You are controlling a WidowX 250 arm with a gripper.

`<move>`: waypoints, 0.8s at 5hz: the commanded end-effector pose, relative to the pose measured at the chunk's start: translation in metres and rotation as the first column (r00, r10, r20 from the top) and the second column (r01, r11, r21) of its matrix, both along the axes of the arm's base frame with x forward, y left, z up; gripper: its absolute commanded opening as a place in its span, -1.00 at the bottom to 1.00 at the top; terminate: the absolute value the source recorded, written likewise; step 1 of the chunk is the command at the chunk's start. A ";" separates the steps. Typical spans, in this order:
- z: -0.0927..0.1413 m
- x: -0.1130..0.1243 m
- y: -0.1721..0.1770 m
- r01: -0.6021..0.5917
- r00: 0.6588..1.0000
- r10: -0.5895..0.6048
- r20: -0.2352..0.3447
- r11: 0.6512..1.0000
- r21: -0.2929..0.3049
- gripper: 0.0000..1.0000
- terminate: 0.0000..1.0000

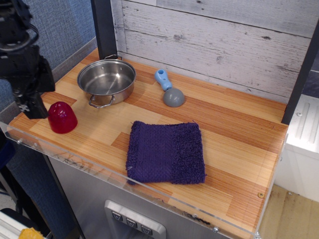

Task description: Place the red vegetable to the right of the blue spoon.

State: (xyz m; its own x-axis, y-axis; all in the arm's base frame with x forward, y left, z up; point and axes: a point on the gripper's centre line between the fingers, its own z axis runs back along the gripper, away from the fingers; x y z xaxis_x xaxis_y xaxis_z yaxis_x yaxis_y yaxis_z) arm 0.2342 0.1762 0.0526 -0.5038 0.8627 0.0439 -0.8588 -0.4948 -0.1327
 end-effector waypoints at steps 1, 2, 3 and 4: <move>-0.014 0.008 -0.002 0.025 1.000 -0.025 -0.010 0.999 0.026 1.00 -1.00; -0.018 0.007 -0.003 0.019 1.000 -0.019 -0.017 1.000 0.023 1.00 -1.00; -0.021 0.005 -0.006 0.021 1.000 -0.020 -0.024 0.999 0.026 -1.00 -1.00; -0.019 0.002 -0.007 0.020 1.000 -0.019 -0.022 0.999 0.033 -1.00 -1.00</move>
